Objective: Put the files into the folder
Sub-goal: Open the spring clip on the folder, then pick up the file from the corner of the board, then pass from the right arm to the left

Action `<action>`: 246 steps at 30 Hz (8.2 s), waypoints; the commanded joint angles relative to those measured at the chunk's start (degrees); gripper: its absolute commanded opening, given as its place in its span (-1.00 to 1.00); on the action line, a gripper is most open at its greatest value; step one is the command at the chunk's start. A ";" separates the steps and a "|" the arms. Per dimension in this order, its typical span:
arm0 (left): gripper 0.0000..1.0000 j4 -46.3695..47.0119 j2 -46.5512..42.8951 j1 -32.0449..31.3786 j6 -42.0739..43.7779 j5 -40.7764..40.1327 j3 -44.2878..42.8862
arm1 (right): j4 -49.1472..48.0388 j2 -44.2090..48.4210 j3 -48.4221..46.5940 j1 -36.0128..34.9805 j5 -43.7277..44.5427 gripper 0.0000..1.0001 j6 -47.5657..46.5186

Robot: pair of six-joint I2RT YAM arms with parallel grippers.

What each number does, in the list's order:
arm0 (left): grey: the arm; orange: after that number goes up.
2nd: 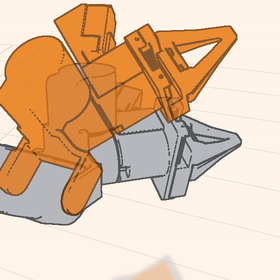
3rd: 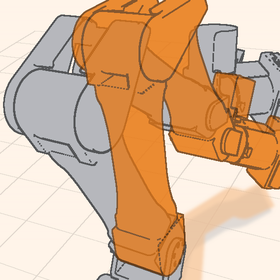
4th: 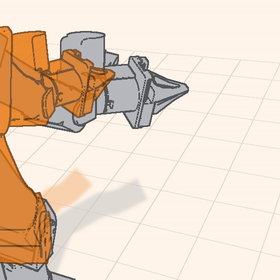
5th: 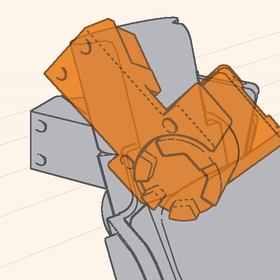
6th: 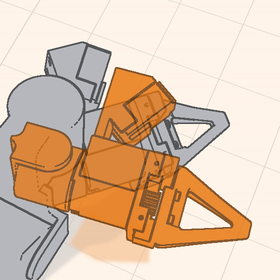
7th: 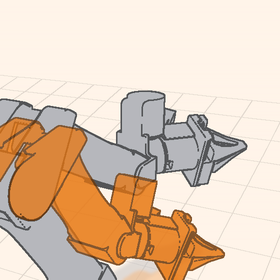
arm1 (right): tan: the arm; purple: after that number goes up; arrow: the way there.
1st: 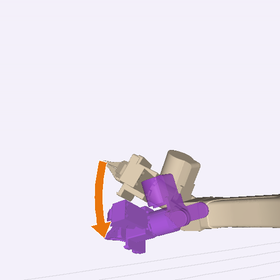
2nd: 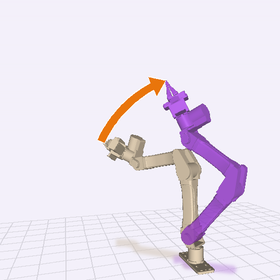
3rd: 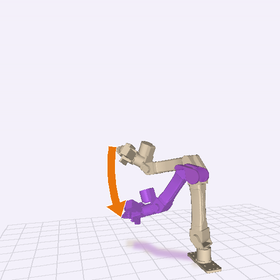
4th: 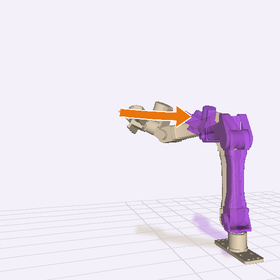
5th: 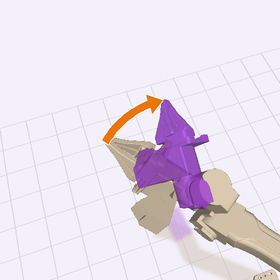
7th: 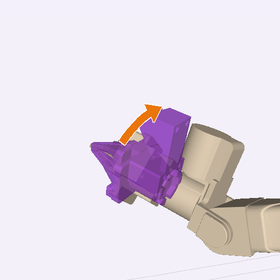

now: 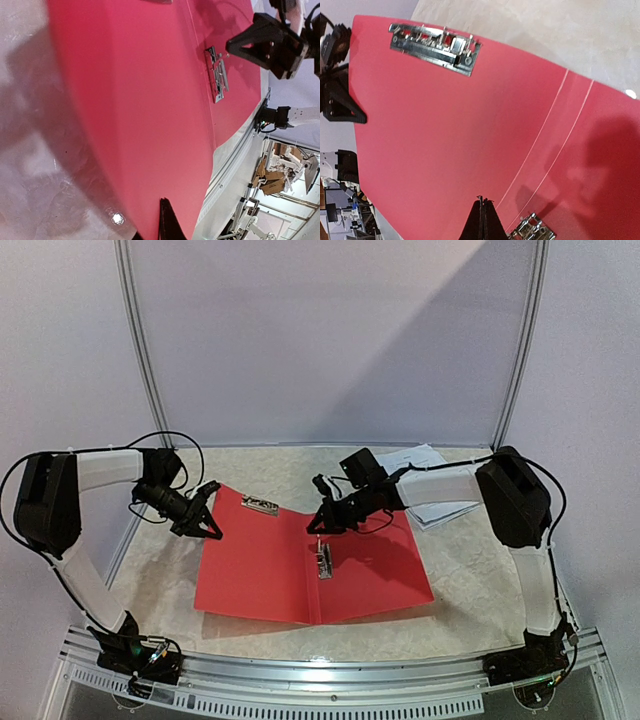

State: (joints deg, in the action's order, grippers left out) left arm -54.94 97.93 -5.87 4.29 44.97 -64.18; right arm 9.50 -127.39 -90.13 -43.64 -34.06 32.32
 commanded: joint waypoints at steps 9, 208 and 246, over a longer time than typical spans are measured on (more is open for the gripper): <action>-1.00 -0.97 -2.68 -0.37 1.95 -1.54 -1.51 | 11.44 -6.58 -18.42 3.53 -3.01 -0.98 -4.19; 0.56 8.87 48.93 -42.03 30.51 -64.18 -61.32 | 20.32 -2.06 1.59 46.44 -19.67 -0.53 -13.09; 0.99 -12.00 18.84 -37.61 28.27 -40.24 -63.90 | 69.77 22.75 -37.70 17.60 7.74 -1.00 -35.61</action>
State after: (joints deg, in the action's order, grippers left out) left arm -59.61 121.05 -46.37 33.78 -5.32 -128.68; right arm 68.34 -106.43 -123.55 -17.87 -30.83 3.36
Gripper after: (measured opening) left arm 0.993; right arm 0.006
